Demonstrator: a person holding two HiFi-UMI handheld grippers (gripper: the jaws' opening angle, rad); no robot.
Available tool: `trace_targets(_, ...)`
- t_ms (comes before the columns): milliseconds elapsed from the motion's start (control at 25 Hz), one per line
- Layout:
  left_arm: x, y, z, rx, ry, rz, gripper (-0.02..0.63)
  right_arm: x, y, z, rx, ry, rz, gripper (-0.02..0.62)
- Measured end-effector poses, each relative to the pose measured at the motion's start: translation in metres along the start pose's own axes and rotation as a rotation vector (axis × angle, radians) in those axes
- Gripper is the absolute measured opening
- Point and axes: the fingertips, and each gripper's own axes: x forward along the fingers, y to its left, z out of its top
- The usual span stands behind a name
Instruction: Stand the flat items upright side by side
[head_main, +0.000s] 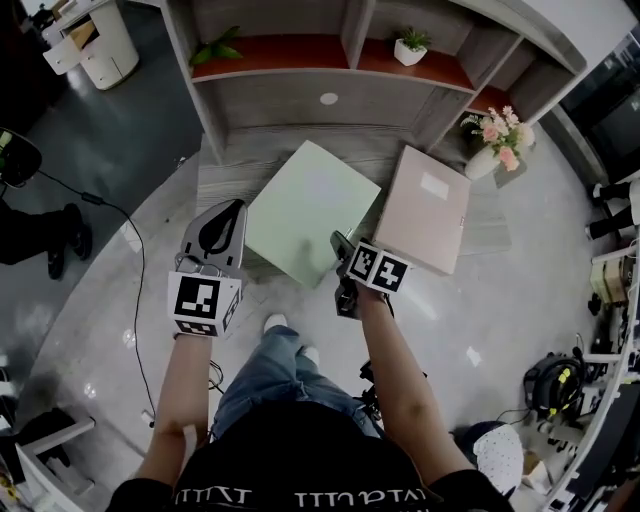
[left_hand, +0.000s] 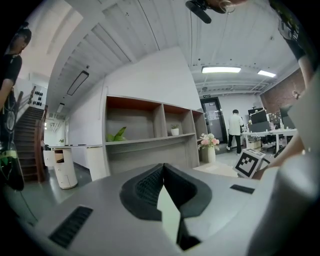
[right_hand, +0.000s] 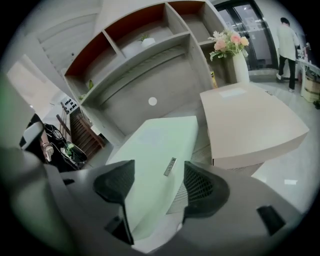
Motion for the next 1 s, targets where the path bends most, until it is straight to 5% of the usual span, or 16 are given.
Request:
trace_targets(40, 0.003, 0.001, -0.002, 0.001, 0.004, -0.006, 0.014, 0.004, -0.004, 0.000, 0.006, 0.005, -0.023, 0.279)
trace_targets(120, 0.007, 0.003, -0.005, 0.004, 0.013, -0.017, 0.014, 0.011, -0.010, 0.001, 0.024, 0.003, -0.050, 0.252)
trace_targets(440, 0.015, 0.001, -0.021, 0.011, 0.059, -0.048, 0.014, 0.037, -0.028, -0.011, 0.049, 0.084, -0.113, 0.313)
trace_targets(1000, -0.001, -0.019, -0.031, 0.008, 0.081, -0.048, 0.014, 0.013, -0.034, -0.055, 0.273, 0.086, -0.049, 0.348)
